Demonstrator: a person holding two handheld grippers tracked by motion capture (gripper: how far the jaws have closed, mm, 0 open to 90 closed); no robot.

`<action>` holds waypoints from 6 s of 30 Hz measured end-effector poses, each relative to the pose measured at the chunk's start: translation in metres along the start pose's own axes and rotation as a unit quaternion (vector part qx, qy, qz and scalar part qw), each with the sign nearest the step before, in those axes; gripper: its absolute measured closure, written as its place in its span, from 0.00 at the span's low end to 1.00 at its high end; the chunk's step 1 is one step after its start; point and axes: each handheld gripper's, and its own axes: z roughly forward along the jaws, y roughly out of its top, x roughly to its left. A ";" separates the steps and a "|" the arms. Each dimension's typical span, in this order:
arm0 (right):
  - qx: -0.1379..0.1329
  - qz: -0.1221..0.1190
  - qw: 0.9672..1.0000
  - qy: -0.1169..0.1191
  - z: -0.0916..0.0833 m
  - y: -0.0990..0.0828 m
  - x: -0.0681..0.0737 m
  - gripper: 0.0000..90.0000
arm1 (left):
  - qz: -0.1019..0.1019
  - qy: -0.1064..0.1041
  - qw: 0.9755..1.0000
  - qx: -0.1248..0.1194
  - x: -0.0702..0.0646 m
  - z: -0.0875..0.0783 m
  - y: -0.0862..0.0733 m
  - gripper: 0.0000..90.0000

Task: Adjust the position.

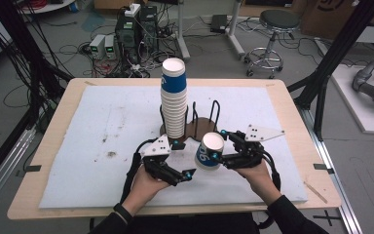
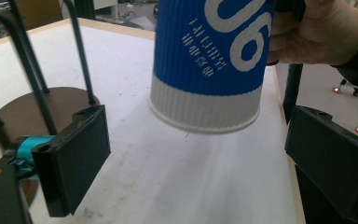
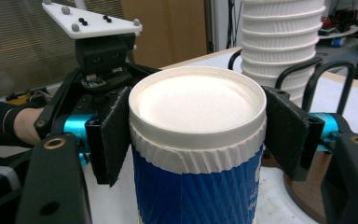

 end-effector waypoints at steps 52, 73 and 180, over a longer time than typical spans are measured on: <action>0.165 -0.043 0.984 0.056 0.020 0.007 0.012 0.31 | 0.064 -0.041 0.988 0.131 -0.009 0.025 0.012 0.26; 0.022 0.027 0.995 0.098 0.001 0.007 -0.001 0.33 | -0.004 -0.071 0.997 -0.032 0.002 0.007 0.008 0.20; 0.163 -0.066 0.977 0.119 0.004 0.009 -0.002 0.24 | 0.013 -0.105 0.994 0.027 0.004 -0.014 0.043 0.23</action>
